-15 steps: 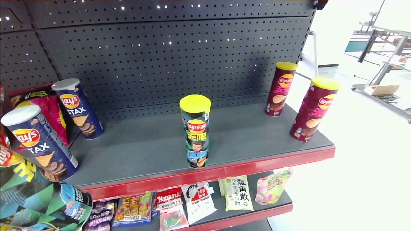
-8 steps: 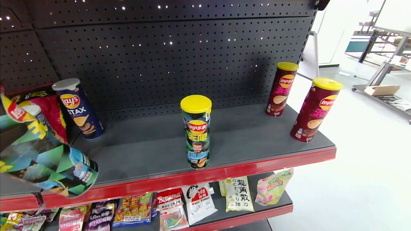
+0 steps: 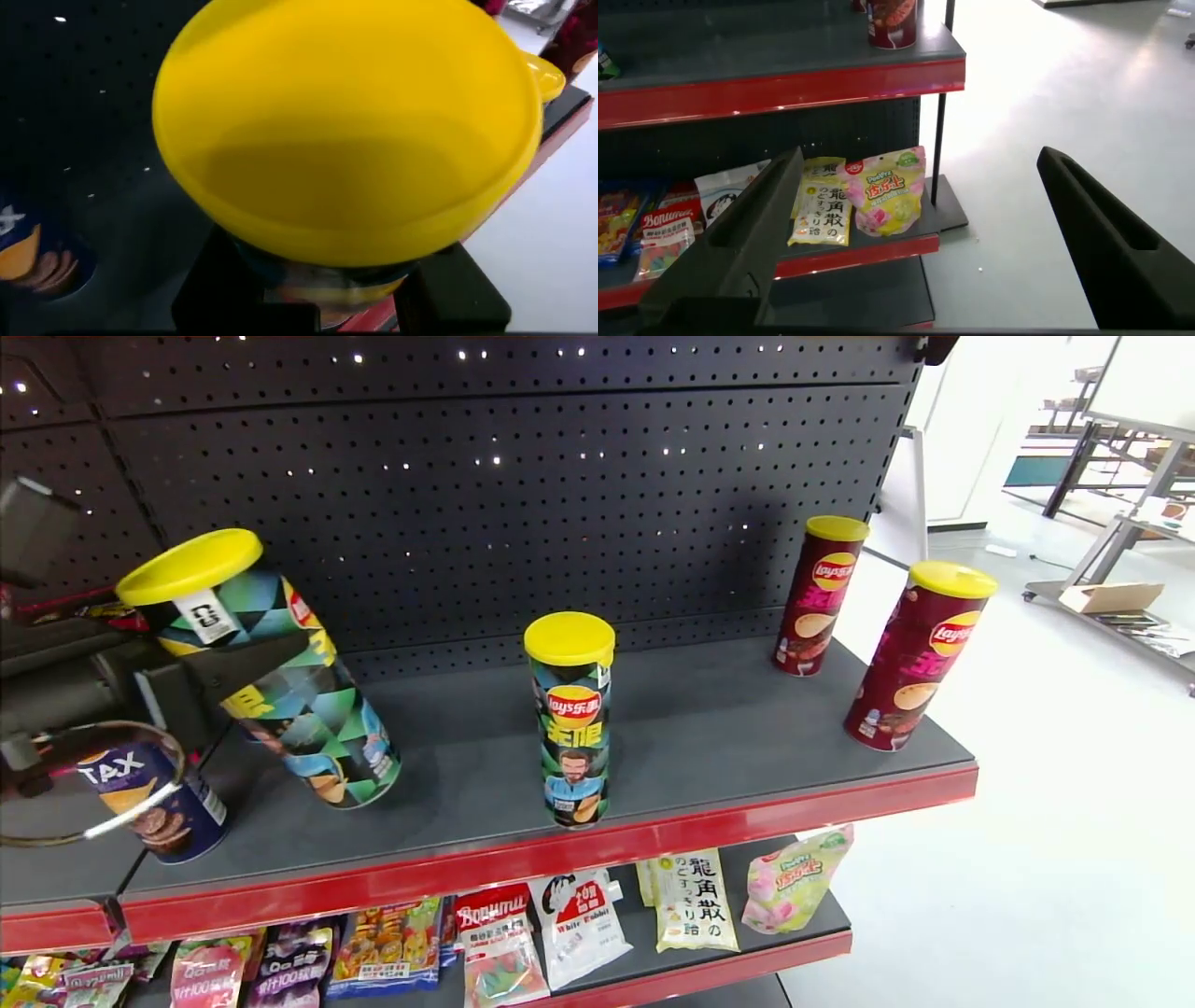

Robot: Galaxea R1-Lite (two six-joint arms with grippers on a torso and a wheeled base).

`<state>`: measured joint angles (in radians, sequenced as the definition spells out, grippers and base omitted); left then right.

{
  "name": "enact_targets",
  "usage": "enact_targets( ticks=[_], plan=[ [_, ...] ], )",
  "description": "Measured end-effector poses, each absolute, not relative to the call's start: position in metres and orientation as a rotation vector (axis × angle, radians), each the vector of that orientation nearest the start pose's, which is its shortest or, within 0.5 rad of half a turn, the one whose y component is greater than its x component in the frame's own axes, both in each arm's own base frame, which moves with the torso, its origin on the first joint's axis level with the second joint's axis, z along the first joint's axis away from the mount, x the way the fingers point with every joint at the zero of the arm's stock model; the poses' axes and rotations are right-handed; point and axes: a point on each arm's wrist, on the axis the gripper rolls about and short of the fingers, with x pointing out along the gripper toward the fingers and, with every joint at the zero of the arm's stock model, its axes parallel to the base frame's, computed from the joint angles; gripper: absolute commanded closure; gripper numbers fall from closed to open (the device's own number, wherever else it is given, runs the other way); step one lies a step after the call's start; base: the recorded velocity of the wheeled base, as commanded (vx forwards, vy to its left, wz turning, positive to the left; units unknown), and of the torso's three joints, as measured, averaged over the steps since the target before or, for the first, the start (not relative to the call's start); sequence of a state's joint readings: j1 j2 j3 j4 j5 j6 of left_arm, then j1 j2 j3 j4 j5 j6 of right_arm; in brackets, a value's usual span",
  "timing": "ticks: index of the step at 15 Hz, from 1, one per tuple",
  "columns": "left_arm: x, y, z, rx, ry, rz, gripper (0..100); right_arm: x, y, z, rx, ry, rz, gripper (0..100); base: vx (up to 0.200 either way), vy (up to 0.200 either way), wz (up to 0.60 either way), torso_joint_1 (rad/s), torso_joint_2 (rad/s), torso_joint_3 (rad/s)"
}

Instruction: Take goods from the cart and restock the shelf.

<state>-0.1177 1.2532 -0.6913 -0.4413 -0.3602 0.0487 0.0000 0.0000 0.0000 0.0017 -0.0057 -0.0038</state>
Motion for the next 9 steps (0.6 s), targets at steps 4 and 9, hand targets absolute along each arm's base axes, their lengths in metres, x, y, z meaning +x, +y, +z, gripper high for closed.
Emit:
enact_targets(
  ticks=[4, 9],
  plan=[
    [0.238, -0.052, 0.226, 0.037, 0.127, -0.541, 100, -0.023, 0.0, 0.075, -0.004, 0.002, -0.006, 0, 0.0, 0.0, 0.0, 0.0, 0.0, 0.0],
    [0.299, -0.084, 0.213, 0.045, 0.113, -0.527, 100, -0.023, 0.0, 0.075, -0.004, 0.002, -0.006, 0, 0.0, 0.0, 0.0, 0.0, 0.0, 0.0]
  ],
)
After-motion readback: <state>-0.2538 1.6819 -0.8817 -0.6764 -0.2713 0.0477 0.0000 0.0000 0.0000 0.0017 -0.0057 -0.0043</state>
